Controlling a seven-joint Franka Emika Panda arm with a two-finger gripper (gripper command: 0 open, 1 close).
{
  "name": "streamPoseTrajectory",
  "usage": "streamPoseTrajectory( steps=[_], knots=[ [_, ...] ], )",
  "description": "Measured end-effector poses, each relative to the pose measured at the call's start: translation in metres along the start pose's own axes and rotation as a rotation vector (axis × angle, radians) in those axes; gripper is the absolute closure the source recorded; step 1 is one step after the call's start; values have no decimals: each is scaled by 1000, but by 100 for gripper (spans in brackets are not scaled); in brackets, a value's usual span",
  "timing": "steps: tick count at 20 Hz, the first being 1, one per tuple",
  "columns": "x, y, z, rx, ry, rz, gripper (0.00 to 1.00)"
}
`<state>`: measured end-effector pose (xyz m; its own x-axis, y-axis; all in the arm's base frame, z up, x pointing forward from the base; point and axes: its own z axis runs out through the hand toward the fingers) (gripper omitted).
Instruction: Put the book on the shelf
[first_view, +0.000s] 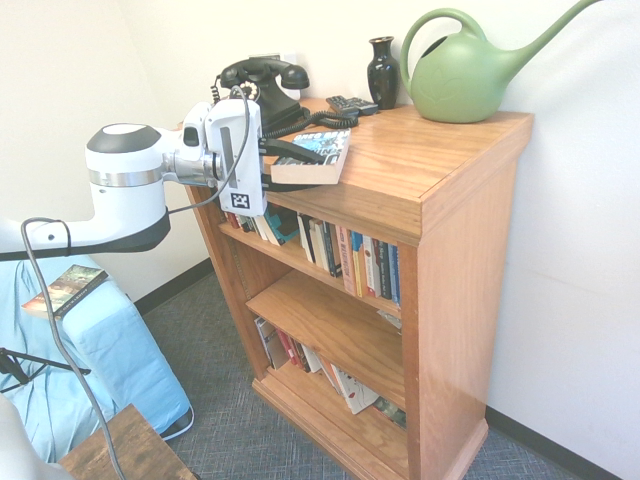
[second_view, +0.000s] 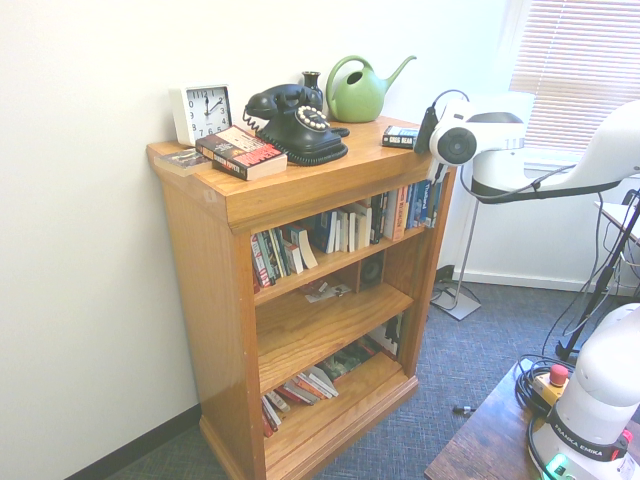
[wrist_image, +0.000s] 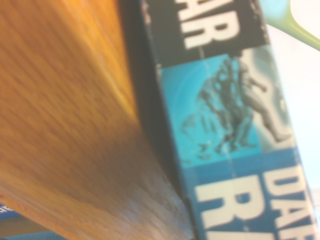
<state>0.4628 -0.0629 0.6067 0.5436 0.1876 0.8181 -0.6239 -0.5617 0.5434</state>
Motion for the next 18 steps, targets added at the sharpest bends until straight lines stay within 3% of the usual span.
streamPoseTrajectory(
  steps=[10,14,18],
  knots=[
    [-5,7,-5,0,-6,12,100],
    [-3,26,-22,27,-52,89,100],
    [3,50,-71,87,-109,177,100]
  ],
)
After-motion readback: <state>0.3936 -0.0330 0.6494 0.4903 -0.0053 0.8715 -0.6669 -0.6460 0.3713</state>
